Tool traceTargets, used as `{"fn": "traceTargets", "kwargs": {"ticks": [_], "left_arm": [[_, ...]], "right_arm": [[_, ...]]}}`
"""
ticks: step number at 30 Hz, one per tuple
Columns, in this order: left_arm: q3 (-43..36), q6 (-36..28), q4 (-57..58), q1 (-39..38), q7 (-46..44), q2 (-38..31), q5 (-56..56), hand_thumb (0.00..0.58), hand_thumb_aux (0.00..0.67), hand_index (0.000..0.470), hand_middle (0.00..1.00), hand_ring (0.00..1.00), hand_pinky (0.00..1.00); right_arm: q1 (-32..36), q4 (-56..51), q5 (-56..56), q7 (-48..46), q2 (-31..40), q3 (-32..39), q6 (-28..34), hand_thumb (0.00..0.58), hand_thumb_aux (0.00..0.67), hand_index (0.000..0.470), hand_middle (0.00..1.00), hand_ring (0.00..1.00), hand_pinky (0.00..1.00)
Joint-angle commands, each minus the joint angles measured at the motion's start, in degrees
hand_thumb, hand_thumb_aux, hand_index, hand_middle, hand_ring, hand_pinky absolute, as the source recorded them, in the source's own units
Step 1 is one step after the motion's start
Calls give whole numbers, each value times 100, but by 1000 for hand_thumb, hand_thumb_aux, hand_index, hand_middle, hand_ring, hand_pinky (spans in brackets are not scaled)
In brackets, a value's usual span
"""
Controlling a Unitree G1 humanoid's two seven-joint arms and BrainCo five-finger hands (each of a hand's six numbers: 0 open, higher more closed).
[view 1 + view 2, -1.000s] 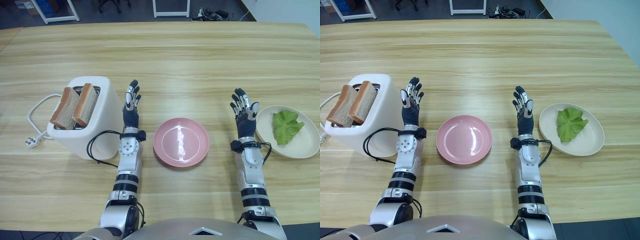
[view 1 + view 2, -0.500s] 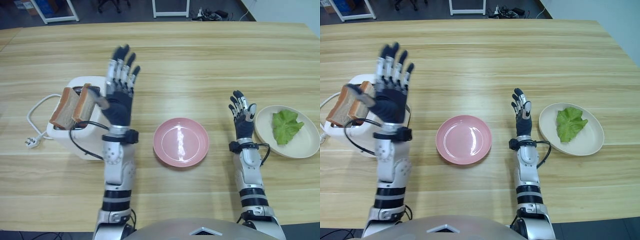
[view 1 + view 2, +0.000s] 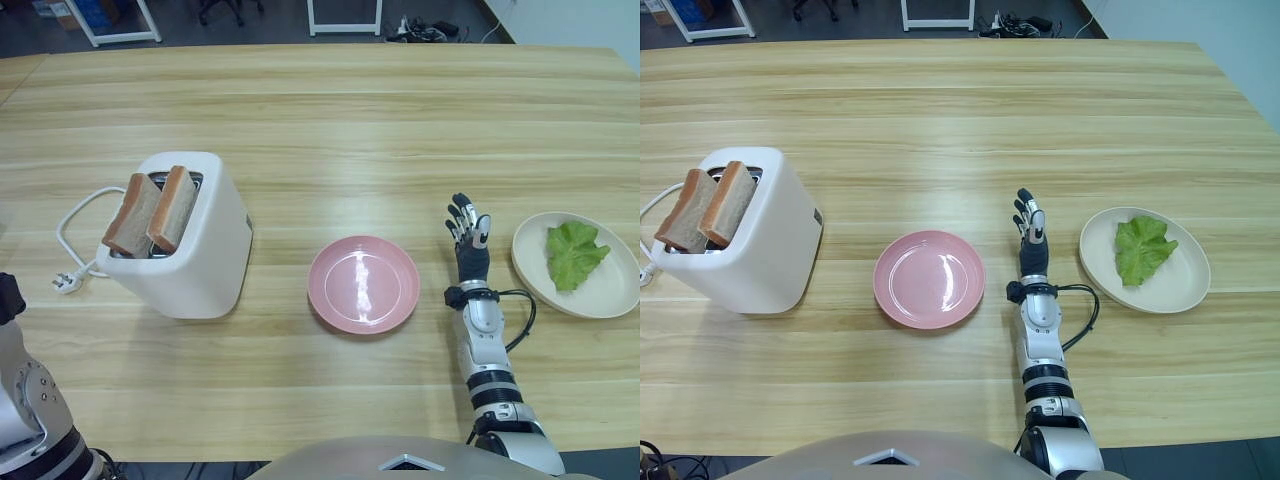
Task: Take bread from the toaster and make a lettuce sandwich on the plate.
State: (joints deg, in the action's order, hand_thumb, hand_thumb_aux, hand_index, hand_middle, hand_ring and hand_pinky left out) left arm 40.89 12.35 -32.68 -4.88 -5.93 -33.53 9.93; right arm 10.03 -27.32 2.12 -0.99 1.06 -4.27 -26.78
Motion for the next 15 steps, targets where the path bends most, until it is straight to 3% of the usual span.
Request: {"fn": "traceTargets", "kwargs": {"ticks": [1,7,15], "left_arm": [[-897,-571,1575,-446,537,-496,-3080,0,0,0,0,0,0],[-1294,-785,2255,-574,781,-492,-4073,0,0,0,0,0,0],[-1304,-1055,2265,-928,365,-614,-4132,0,0,0,0,0,0]], "right_arm": [[129,-151,-113,26,-1,60,26,0,0,0,0,0,0],[19,-17,-83,13,90,31,58,0,0,0,0,0,0],[-4,63,-81,27,91,63,131,0,0,0,0,0,0]]}}
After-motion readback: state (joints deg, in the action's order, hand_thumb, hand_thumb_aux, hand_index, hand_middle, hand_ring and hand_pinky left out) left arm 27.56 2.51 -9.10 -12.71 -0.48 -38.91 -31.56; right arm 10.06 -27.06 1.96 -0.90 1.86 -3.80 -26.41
